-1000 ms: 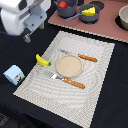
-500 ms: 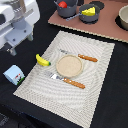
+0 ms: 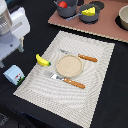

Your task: Interact with the objects in diverse but meaningful ways.

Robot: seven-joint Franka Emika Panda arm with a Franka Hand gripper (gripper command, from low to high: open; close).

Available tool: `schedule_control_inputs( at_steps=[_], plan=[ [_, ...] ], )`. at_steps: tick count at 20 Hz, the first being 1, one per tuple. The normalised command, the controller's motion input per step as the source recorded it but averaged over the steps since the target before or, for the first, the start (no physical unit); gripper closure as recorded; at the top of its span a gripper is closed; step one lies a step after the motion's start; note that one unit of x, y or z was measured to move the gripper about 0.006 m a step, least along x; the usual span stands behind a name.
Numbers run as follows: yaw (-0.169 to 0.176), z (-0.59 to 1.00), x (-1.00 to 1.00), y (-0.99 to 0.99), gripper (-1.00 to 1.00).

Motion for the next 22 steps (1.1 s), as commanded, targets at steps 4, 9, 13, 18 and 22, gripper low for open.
schedule_control_inputs(
  at_steps=[4,9,13,18,22],
  plan=[
    [0.0,-0.25,0.08,-0.31,-1.0],
    [0.0,-0.15,0.21,-0.3,-1.0],
    [0.0,-0.11,0.24,-0.28,-1.0],
    [0.0,-0.13,0.22,-0.24,-1.0],
    [0.0,-0.21,0.12,-0.16,-1.0]
  ],
)
